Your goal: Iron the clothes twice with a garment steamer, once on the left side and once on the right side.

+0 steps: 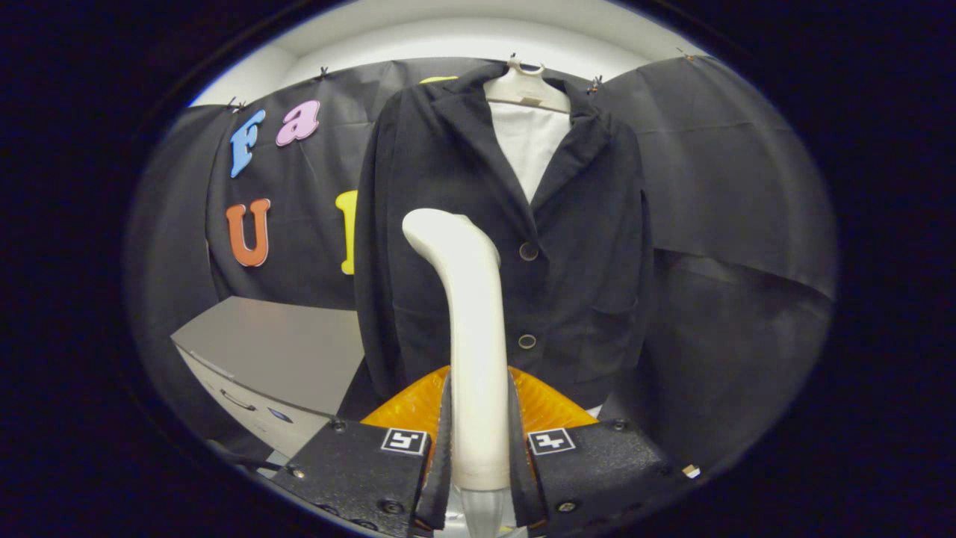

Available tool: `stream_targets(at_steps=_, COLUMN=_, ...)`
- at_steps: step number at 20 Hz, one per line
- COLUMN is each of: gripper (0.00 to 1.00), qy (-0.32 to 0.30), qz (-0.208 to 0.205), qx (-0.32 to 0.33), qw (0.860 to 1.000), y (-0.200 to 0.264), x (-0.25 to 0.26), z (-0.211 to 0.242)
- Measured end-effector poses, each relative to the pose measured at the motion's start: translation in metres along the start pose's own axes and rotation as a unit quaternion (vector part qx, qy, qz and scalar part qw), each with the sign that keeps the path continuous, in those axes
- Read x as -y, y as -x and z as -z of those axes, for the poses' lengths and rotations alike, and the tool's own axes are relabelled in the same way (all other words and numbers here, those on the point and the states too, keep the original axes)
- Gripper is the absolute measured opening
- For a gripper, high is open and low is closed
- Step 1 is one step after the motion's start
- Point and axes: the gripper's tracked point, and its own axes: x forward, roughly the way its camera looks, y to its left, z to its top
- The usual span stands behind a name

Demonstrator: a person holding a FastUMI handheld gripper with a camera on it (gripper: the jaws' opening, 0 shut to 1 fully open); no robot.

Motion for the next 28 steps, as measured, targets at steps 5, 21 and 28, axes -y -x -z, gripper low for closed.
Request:
stream_targets(at_steps=5, gripper=0.36, qy=-0.002, qz=0.002, qx=-0.026, qw=1.0, y=-0.003, x=0.001, z=0.028)
stream_targets(at_steps=21, gripper=0.36, qy=-0.017, qz=0.005, qx=-0.102, qw=0.995, y=-0.017, x=0.008, z=0.123)
stream_targets(at_steps=28, gripper=0.36, qy=-0.009, qz=0.006, qx=-0.139, qw=0.99, y=-0.022, x=-0.002, z=0.161)
